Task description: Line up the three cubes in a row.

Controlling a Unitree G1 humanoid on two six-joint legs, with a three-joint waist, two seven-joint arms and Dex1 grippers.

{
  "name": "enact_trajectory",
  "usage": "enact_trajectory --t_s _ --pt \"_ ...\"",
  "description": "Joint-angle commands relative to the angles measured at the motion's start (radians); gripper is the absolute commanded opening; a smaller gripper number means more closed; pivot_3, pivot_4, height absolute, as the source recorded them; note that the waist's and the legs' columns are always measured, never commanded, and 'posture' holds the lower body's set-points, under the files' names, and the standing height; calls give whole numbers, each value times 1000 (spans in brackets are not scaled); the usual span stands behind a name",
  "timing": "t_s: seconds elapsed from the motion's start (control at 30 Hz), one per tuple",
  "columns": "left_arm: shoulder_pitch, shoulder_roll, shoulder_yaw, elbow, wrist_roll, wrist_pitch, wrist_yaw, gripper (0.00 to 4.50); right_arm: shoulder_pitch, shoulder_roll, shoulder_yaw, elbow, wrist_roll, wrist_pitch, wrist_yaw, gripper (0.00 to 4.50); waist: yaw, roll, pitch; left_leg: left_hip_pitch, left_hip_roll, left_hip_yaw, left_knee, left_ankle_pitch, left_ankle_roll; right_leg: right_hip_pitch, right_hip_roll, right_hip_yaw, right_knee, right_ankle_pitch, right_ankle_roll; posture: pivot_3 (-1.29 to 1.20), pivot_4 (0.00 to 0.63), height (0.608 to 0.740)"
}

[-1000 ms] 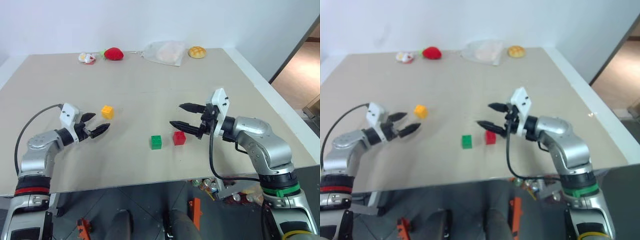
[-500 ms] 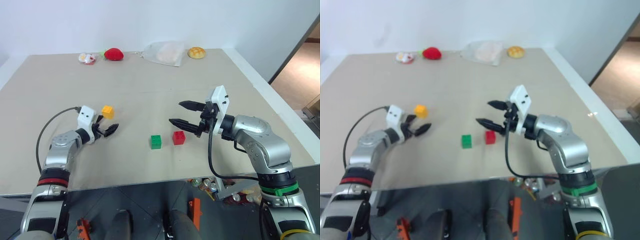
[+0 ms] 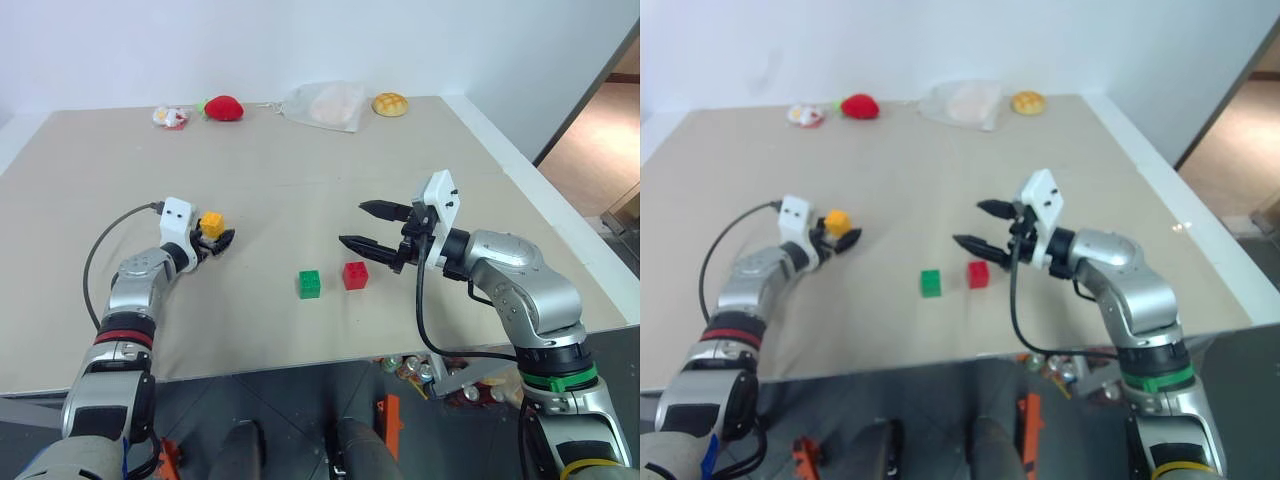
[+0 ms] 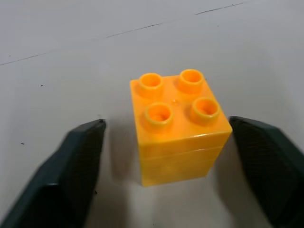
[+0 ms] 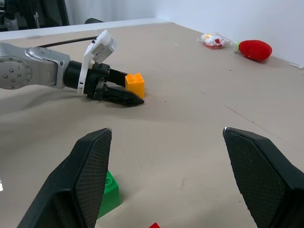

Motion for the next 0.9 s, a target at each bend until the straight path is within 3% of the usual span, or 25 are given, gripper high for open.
enact_trajectory --t_s 0.03,0.17,0.33,0.67,0.9 --pt "-24 -5 18 -27 -16 -29 -5 2521 -15 5 -35 -10 8 -16 -6 3887 0 0 0 0 0 0 0 0 0 0 0 0 0 0 0 0 150 740" --pt "-30 -7 19 -24 -16 -25 0 1343 -12 6 -32 -3 5 -17 -5 3887 0 0 0 0 0 0 0 0 0 0 0 0 0 0 0 0 150 740" --pt "-45 11 8 -19 -21 -18 -49 1360 -12 6 -32 1 5 -15 -4 3887 0 0 0 0 0 0 0 0 0 0 0 0 0 0 0 0 150 740" --pt "125 177 -102 -224 -93 -172 -724 1360 23 -43 -50 -15 20 -10 45 3887 0 0 0 0 1 0 -2 0 0 -1 0 0 0 -4 -6 0 150 740" --pt "134 170 -157 -223 -86 -177 -860 1360 34 -39 -68 -39 28 4 33 3887 2 0 0 -1 1 0 0 0 0 -1 0 -1 0 -3 -6 0 150 740"
